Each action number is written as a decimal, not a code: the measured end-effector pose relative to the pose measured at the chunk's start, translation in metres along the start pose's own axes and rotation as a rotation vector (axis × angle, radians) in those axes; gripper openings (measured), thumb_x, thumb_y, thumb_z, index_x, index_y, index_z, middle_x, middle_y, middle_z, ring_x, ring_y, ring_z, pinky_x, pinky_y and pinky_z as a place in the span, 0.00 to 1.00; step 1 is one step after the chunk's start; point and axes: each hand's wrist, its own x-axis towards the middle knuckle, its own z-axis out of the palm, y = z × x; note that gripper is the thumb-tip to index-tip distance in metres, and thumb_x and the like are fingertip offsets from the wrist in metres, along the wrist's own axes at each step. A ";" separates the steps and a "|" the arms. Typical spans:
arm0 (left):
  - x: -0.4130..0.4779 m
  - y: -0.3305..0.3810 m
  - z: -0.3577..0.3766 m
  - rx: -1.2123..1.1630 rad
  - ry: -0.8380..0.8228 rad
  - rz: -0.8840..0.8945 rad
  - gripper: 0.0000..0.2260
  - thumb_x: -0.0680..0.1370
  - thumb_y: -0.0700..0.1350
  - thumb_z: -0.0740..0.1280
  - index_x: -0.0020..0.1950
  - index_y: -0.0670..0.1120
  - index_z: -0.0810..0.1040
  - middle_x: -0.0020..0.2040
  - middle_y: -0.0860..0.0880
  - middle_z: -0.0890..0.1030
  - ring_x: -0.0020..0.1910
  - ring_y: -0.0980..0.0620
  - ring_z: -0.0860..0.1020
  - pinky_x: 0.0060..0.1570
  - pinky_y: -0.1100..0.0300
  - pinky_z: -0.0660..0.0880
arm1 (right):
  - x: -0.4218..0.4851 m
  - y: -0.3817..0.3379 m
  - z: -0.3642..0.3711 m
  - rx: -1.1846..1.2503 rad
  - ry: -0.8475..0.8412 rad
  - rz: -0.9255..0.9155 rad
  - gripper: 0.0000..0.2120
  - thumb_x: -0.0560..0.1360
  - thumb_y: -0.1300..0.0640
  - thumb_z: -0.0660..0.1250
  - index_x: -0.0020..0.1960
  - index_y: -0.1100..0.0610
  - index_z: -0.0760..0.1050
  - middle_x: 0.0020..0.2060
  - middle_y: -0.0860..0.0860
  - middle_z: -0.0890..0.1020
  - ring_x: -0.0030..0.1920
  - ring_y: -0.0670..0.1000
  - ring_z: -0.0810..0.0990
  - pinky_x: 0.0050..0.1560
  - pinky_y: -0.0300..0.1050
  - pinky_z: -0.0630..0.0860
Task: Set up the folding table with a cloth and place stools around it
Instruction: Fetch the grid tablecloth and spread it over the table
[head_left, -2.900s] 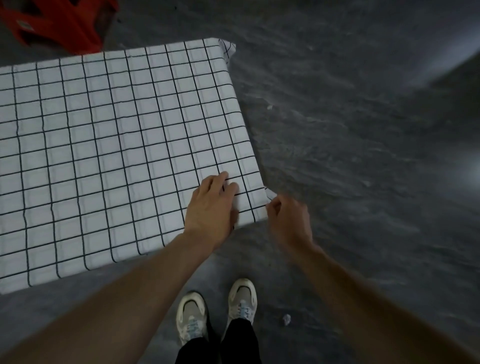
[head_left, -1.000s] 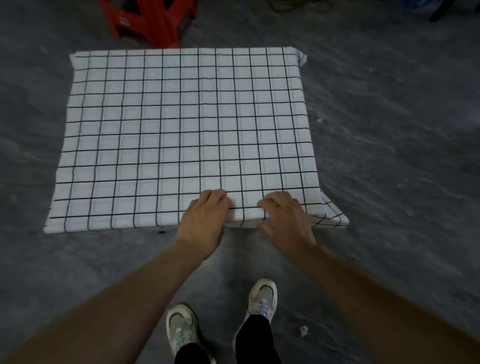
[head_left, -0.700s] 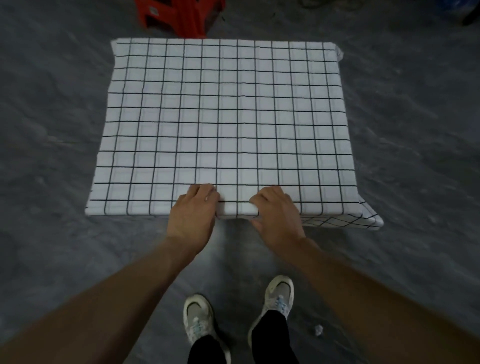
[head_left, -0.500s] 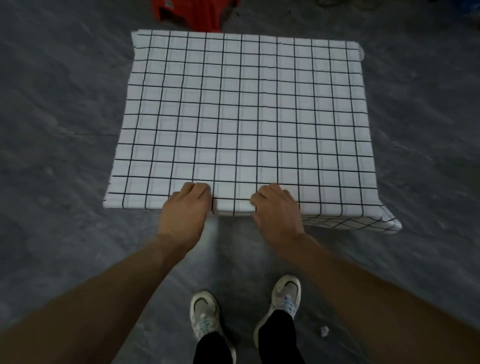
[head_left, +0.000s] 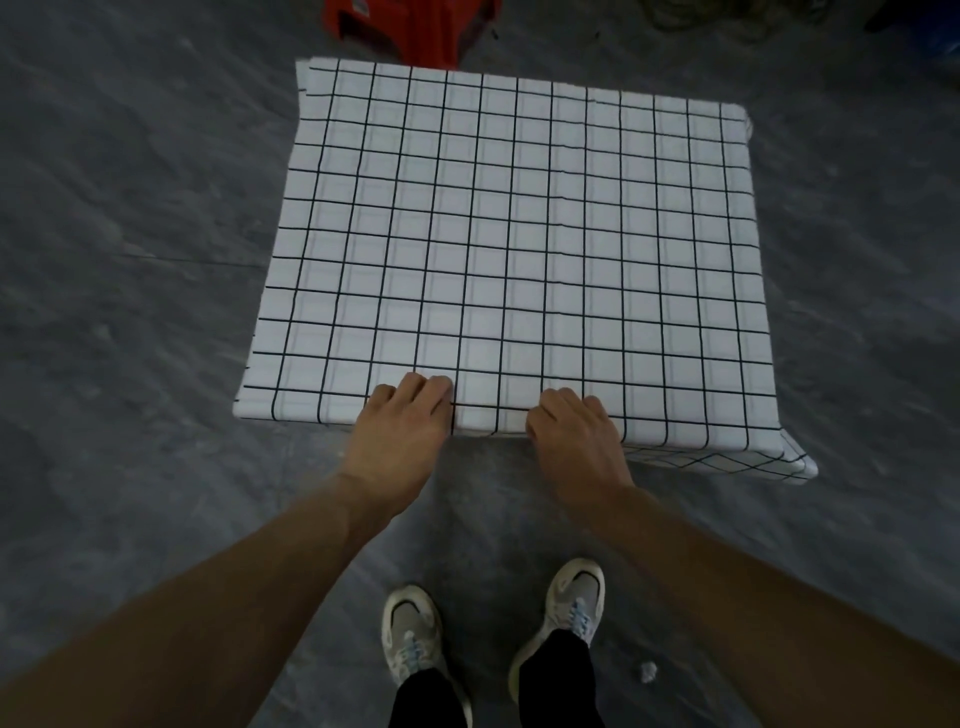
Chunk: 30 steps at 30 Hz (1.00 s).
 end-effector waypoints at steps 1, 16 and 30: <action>0.000 -0.001 0.001 -0.002 -0.002 -0.003 0.17 0.69 0.35 0.71 0.57 0.39 0.78 0.57 0.44 0.77 0.51 0.43 0.75 0.45 0.49 0.74 | 0.000 0.000 0.000 -0.008 -0.002 -0.004 0.13 0.61 0.74 0.73 0.36 0.58 0.74 0.34 0.53 0.73 0.34 0.52 0.71 0.37 0.47 0.69; 0.002 0.001 -0.002 -0.049 0.100 0.090 0.11 0.65 0.34 0.74 0.47 0.39 0.83 0.52 0.44 0.82 0.48 0.42 0.80 0.40 0.50 0.76 | 0.009 -0.008 0.005 0.065 0.044 -0.030 0.12 0.62 0.70 0.77 0.41 0.59 0.79 0.39 0.53 0.79 0.40 0.53 0.77 0.39 0.48 0.76; 0.001 -0.003 0.007 -0.031 0.076 0.054 0.12 0.70 0.38 0.72 0.52 0.41 0.80 0.55 0.45 0.79 0.50 0.45 0.76 0.45 0.51 0.74 | 0.007 -0.014 0.011 0.076 0.098 -0.029 0.12 0.62 0.71 0.76 0.36 0.60 0.75 0.35 0.53 0.75 0.35 0.53 0.73 0.36 0.48 0.73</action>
